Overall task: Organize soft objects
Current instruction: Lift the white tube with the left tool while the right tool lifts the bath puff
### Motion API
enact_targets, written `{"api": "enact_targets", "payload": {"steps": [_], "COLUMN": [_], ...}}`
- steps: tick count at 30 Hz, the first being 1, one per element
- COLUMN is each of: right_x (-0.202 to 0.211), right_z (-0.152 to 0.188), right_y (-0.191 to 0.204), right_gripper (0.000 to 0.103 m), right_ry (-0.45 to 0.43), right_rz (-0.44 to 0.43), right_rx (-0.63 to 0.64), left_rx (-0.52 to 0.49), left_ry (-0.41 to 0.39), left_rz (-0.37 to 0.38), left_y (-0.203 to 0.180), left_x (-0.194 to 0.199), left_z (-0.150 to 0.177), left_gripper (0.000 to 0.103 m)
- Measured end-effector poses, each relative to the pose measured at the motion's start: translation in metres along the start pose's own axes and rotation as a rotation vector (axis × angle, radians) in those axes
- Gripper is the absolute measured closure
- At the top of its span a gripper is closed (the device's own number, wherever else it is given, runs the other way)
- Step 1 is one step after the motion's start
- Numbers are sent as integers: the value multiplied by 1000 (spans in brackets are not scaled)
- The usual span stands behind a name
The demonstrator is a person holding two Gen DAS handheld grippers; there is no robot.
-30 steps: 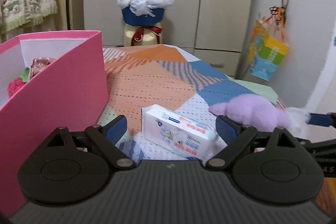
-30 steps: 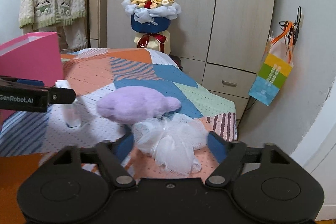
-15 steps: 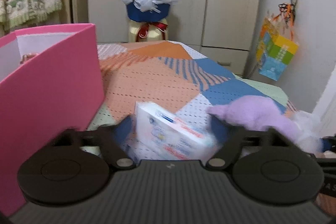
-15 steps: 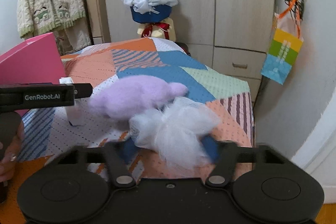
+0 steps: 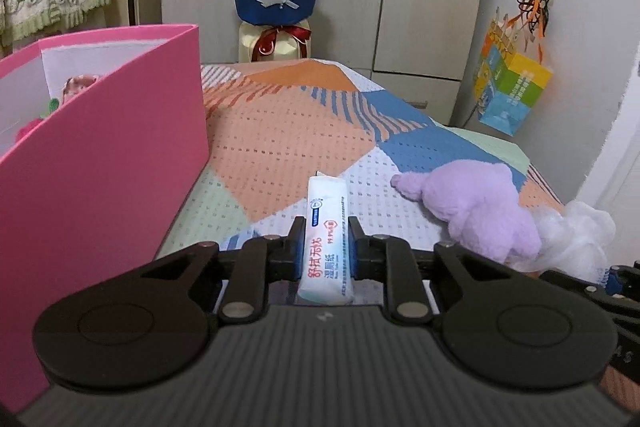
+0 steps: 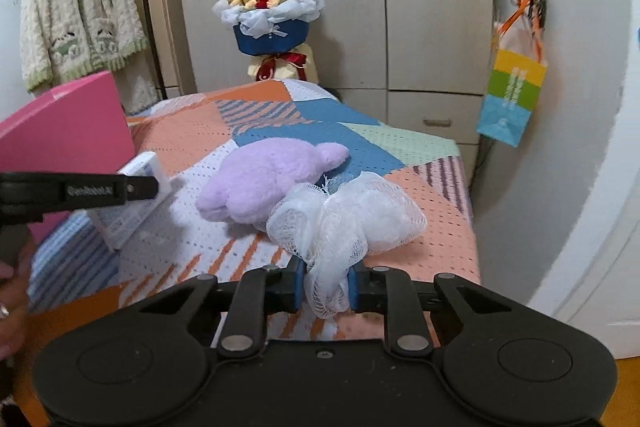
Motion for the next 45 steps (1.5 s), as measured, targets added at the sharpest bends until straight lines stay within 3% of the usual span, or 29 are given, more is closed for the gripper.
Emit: {"api": "enact_targets", "payload": {"steps": [22,45], "right_x": [76,133], "right_z": [19,46], "right_y": [25,102], "right_gripper": [79,81], "right_ry": [-69,-4], "right_rz": [146,-41], "right_rx": [49,129], "left_rx": [-15,-112], "left_ry": [-57,-1], "left_rz": [145,261], "left_y": [16,41], "left_x": [90,162], "left_z": [12,49], "left_gripper": [85,85]}}
Point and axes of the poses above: each gripper's, at about its wrist camera, not at the fingertips, and x roughly against the way its jaws point, y to its left, z to its underside, the point moved 6 cm from there along -x, roughly the way its jaws point, and after that the axes turned 5 degrees about -x, right-handed, at the moved point
